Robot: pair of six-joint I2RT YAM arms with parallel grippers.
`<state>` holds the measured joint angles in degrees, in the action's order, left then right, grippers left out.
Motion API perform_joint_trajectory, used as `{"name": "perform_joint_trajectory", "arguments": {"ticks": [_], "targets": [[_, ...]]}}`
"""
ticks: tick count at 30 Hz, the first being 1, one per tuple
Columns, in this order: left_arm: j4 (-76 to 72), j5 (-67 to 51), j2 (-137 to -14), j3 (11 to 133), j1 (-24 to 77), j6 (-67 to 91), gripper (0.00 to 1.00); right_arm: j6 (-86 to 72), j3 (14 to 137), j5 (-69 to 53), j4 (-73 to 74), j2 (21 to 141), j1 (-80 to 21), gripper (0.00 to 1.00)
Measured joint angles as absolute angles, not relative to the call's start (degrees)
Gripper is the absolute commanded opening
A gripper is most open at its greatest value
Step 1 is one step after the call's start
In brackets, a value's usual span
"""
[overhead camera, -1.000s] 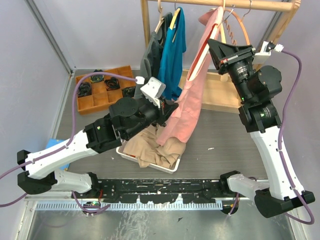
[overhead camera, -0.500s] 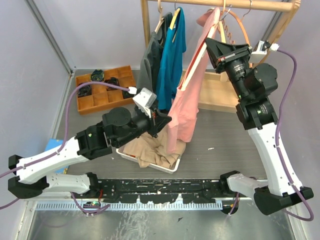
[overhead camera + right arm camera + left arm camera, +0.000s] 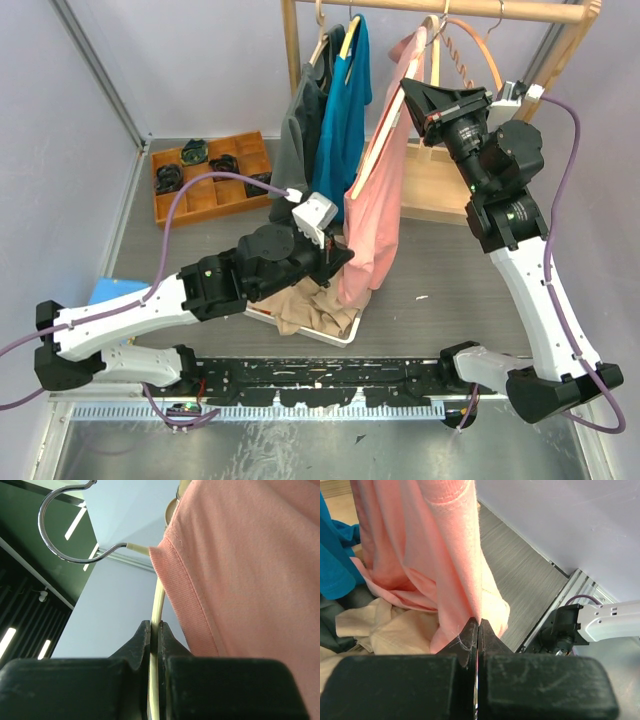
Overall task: Remove the t-shirt from the hanger
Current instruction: Remove the T-shirt from the clothesline.
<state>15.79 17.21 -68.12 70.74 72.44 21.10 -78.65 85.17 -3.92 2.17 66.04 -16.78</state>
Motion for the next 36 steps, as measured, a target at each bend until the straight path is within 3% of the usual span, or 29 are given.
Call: {"name": "perform_joint_trajectory", "arguments": {"ticks": [11,12,15,18,26,36], "targets": [[15.6,17.9,-69.3,70.8,72.4,21.1,0.0,-78.7,85.2,-3.9,2.2,66.0,-16.8,0.01],[15.7,18.2,-69.3,70.9,72.5,21.1,0.04,-78.7,85.2,-3.9,2.2,65.9,-16.8,0.01],[16.4,19.9,-69.2,70.9,72.6,21.1,0.3,-78.8,85.0,-4.2,2.2,65.2,-16.8,0.01],[19.9,21.4,-69.0,70.9,73.1,21.2,0.5,-79.2,83.8,-4.0,0.8,63.4,-16.5,0.01],[27.0,28.6,-65.5,72.4,73.4,19.9,0.74,-79.0,77.8,-7.1,0.7,54.5,-16.1,0.01],[24.8,34.2,-63.7,84.9,69.3,12.3,0.87,-77.8,74.1,-14.6,6.8,47.1,-16.1,0.01]]}}
